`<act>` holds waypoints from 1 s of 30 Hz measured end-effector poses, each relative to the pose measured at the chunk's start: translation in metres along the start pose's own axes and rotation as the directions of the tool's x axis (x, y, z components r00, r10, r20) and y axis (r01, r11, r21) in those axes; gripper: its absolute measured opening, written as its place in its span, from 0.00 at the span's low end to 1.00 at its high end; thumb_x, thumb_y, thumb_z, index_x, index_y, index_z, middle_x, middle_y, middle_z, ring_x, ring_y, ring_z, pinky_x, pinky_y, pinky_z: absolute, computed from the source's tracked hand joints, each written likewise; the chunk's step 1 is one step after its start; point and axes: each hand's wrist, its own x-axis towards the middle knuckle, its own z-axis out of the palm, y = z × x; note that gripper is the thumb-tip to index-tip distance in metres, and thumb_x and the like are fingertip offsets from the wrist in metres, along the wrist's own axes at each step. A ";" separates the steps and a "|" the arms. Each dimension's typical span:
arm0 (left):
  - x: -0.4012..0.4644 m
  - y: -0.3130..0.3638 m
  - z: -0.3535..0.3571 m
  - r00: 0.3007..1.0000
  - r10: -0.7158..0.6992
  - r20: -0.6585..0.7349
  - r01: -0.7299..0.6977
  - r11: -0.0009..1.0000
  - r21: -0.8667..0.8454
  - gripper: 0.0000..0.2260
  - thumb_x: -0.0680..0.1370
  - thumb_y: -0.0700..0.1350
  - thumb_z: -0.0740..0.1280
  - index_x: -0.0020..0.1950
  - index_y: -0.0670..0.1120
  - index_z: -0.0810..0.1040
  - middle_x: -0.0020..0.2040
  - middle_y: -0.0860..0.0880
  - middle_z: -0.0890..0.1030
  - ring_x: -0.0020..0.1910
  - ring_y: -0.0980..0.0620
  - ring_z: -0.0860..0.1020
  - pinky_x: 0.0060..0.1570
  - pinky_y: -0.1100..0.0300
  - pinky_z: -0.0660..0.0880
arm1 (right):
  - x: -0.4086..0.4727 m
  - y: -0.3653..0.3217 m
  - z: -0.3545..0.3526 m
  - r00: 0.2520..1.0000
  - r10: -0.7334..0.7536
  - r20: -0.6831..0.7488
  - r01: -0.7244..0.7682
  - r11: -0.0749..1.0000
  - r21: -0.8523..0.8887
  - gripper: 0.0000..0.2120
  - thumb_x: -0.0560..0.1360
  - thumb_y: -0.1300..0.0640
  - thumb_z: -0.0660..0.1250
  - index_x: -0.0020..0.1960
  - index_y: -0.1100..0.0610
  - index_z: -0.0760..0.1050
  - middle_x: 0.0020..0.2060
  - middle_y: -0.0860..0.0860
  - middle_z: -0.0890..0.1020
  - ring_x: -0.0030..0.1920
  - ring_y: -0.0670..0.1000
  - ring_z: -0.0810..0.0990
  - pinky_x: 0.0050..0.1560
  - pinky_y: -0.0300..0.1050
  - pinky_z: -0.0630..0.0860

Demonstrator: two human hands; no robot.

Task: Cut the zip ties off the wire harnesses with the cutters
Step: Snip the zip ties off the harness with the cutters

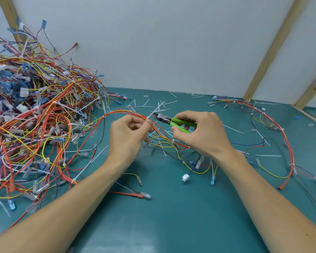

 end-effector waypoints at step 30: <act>0.000 0.002 -0.002 0.999 -0.010 -0.038 0.010 1.000 -0.016 0.06 0.77 0.39 0.72 0.41 0.40 0.79 0.35 0.50 0.85 0.24 0.55 0.77 0.30 0.68 0.73 | -0.001 -0.003 0.004 0.997 -0.072 -0.006 0.072 0.997 0.019 0.14 0.68 0.40 0.69 0.51 0.44 0.83 0.45 0.39 0.85 0.49 0.44 0.83 0.53 0.52 0.79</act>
